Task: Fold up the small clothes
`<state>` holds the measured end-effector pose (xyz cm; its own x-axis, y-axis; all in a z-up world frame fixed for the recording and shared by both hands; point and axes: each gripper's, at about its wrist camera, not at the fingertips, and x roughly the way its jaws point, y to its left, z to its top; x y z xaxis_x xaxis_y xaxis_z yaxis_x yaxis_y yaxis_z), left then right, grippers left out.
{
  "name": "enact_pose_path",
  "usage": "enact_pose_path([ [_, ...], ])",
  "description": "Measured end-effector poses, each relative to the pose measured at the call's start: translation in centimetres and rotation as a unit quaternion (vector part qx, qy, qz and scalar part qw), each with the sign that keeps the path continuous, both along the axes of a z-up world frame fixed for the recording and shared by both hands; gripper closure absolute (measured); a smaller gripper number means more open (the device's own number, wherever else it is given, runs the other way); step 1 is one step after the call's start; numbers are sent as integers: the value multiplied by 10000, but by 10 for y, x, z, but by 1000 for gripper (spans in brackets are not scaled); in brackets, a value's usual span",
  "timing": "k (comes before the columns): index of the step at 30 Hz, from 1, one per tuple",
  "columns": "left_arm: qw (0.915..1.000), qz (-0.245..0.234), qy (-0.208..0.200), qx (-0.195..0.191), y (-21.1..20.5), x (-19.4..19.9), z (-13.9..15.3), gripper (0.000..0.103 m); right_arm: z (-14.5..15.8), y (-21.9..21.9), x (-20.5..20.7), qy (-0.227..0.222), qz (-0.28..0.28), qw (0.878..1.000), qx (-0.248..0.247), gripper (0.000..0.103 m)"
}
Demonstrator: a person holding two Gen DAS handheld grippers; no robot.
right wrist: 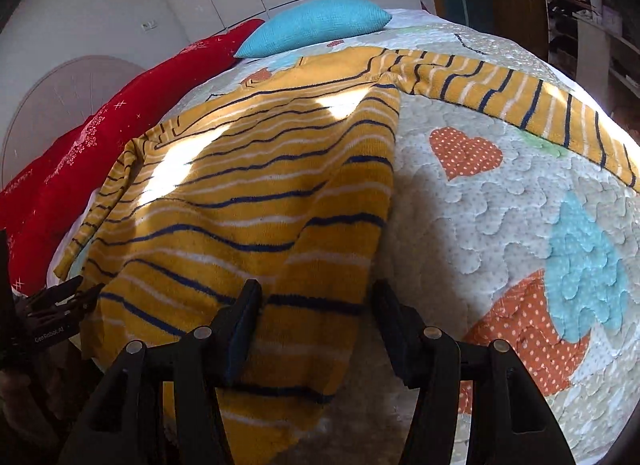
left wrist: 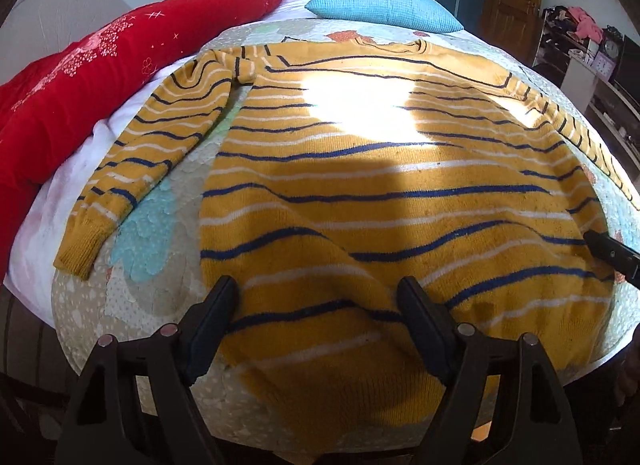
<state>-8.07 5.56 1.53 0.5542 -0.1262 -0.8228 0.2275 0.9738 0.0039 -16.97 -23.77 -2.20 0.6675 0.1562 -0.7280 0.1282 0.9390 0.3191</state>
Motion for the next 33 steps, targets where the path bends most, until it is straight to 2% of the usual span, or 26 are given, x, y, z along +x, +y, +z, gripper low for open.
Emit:
enact_pose_path([
  [3,9998,81,118,-116,3,1,2,21,3,-12,-9,-8,-22,9998,187,41],
  [6,9997,143,153,-111,0,3,0,16,4,-28,-13,-45,-212,9991,365,41],
  [10,9998,175,119,-17,-6,3,-5,7,3,-52,-16,-70,-556,9959,709,41],
  [14,9996,229,89,122,-12,4,-8,4,0,-63,-18,-119,-668,9926,1005,41],
  [18,9994,280,111,140,-12,5,-9,3,1,-49,-16,-182,-669,9952,693,35],
  [22,9994,292,107,157,-12,5,-10,1,4,-32,-11,-136,-618,9979,164,26],
  [26,9992,314,83,226,-14,5,-11,0,3,-16,-7,-98,-607,9976,-325,22],
  [33,9991,341,68,257,-15,4,-12,0,1,-12,-6,-123,-621,9970,-454,19],
])
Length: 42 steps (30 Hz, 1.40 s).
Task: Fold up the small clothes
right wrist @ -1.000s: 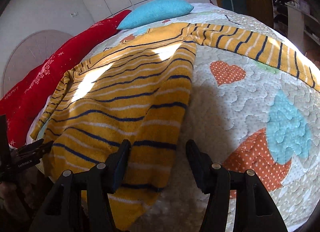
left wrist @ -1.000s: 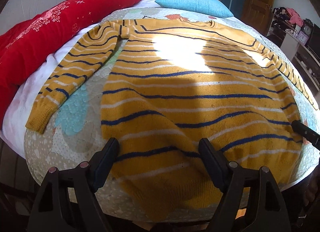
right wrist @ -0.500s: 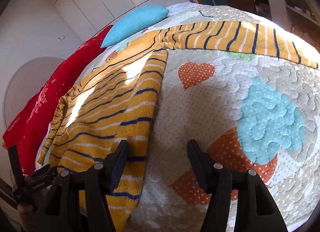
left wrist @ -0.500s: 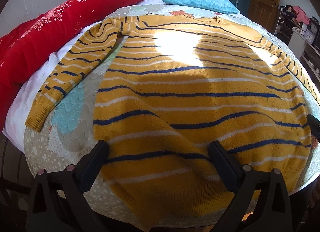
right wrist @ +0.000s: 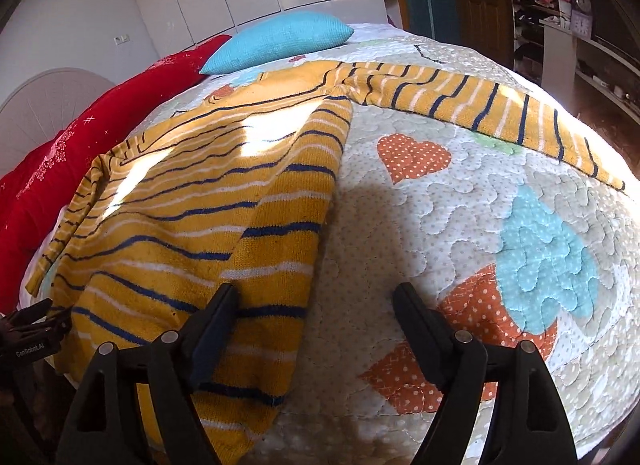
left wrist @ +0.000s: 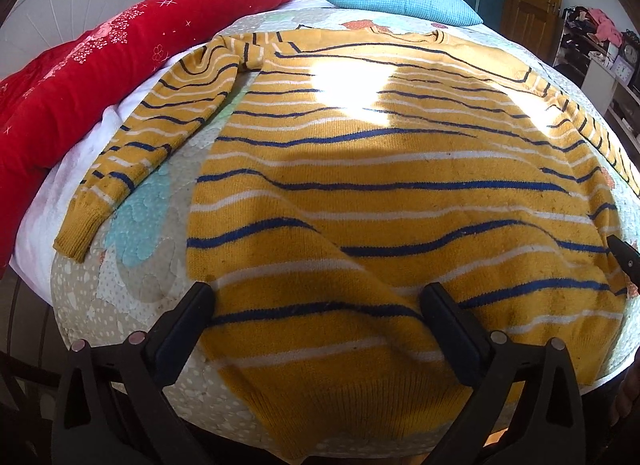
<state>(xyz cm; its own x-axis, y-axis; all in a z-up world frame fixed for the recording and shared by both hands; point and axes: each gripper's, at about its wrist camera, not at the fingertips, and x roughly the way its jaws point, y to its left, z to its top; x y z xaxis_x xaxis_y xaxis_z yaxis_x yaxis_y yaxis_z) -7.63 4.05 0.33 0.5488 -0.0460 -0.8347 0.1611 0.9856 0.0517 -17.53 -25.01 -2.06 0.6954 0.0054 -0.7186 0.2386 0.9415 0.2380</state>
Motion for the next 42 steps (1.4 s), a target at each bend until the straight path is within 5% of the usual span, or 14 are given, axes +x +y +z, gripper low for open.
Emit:
enact_pose_path([
  [14,10000,6,-25,-4,0,-1,0,0,-1,6,3,-7,4,9999,-144,17],
  [21,10000,0,-36,-2,-1,-1,0,0,7,-8,1,-91,15,9998,170,16],
  [26,10000,-13,-60,-33,0,-2,0,0,19,-58,-8,-199,-774,9968,-68,16],
  [30,10000,7,-88,-26,-1,-2,0,0,11,-126,-22,-190,-1629,9855,426,16],
  [35,10000,30,-76,22,-2,-1,-2,0,4,-198,-41,-685,-2350,9616,1240,16],
  [42,10000,54,-43,53,-2,0,-2,0,2,-274,-22,-900,-3097,9348,1491,21],
])
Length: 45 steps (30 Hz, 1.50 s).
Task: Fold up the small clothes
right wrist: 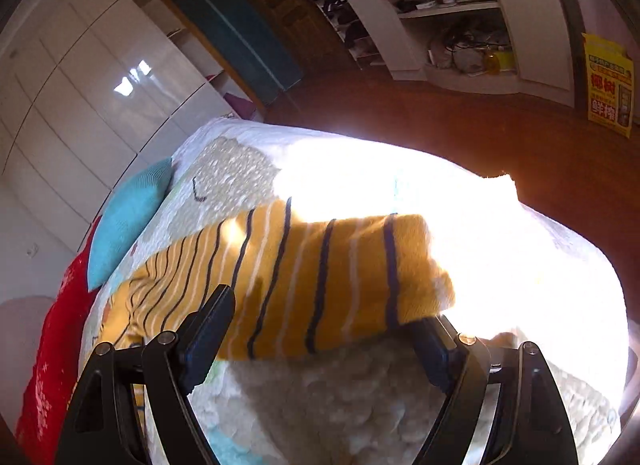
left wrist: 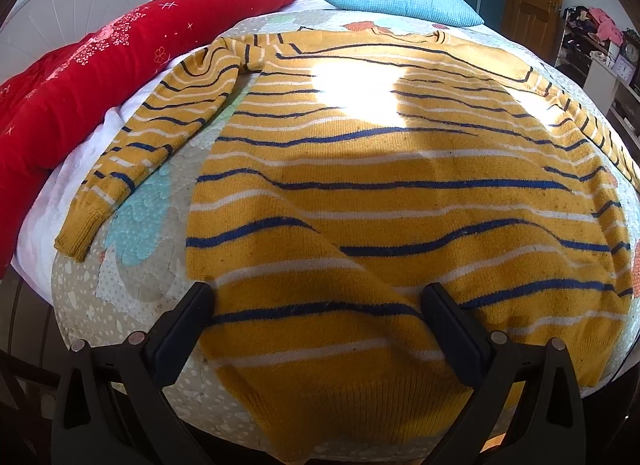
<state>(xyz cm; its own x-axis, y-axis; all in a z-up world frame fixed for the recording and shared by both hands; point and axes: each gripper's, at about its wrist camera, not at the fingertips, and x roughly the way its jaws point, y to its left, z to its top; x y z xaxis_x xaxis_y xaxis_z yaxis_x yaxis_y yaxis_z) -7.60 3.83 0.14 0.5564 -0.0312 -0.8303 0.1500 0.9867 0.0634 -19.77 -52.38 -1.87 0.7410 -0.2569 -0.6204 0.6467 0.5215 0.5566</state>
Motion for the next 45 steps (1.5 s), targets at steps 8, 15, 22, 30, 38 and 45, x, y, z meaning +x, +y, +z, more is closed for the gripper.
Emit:
enact_pose_path([
  [8,9983,16,35,-583,14,-3,15,0,43,-60,5,-415,-308,9986,138,97],
  [15,9934,182,-365,-1069,48,-17,48,0,118,-52,50,-109,-208,9977,-635,98],
  [22,9878,652,-556,-1297,96,-24,53,0,147,101,185,-67,1841,9759,-1170,98],
  [30,9796,1265,-519,-1474,157,-34,34,0,91,349,305,205,4045,9061,-1225,98],
  [38,9689,1734,-447,-1708,205,-49,17,0,20,482,358,1251,4734,8395,-2356,87],
  [45,9640,1752,-681,-1882,215,-54,22,0,25,557,345,1368,4939,7526,-4135,29],
])
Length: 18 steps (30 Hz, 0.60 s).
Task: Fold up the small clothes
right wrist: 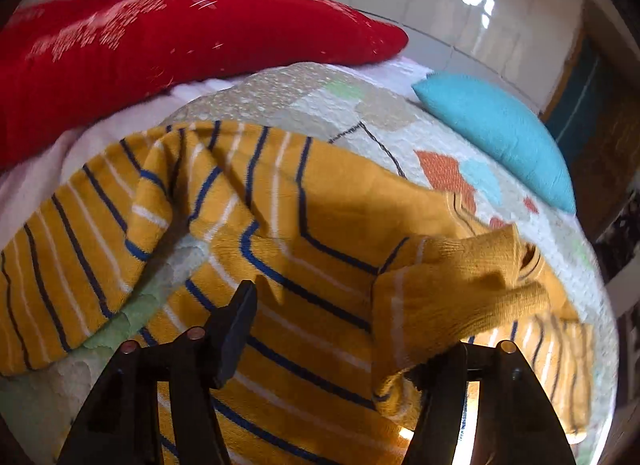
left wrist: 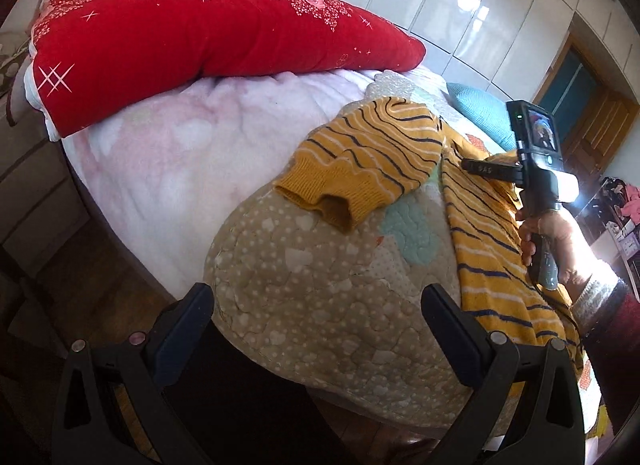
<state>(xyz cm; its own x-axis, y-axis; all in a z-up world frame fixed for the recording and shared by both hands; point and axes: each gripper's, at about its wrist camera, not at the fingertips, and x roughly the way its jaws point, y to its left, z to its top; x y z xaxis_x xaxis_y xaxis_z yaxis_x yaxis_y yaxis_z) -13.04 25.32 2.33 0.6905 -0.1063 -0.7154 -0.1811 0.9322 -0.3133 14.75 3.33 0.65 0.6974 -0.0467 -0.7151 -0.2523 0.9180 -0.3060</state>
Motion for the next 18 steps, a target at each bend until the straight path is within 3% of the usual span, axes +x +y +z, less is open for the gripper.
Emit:
enact_pose_path([
  [2,10000,-30,-30,-41,-1,0,1,0,-12,33,-7,-192,377,9932,-1082,24],
  [3,10000,-47,-42,-58,-1,0,1,0,-20,50,-13,-386,562,9833,-1685,24],
  [6,9999,-62,-79,-69,-3,1,3,0,-38,86,-37,-1350,1100,9316,-3192,24],
  [8,9999,-59,-54,-84,-4,3,3,0,-44,96,-46,-1692,1297,9026,-3741,24],
  [9,9999,-67,-41,-100,-4,4,3,0,-44,97,-48,-1776,1358,8955,-3849,24],
  [11,9999,-78,-31,-128,-5,5,4,0,-39,89,-48,-1737,1379,9014,-3717,24],
  [15,10000,-55,-50,-16,-6,8,7,0,-5,40,-39,-1091,975,9599,-2390,23],
  [18,9997,7,-24,226,-4,15,8,0,24,-15,-42,-718,606,9883,-1203,21],
])
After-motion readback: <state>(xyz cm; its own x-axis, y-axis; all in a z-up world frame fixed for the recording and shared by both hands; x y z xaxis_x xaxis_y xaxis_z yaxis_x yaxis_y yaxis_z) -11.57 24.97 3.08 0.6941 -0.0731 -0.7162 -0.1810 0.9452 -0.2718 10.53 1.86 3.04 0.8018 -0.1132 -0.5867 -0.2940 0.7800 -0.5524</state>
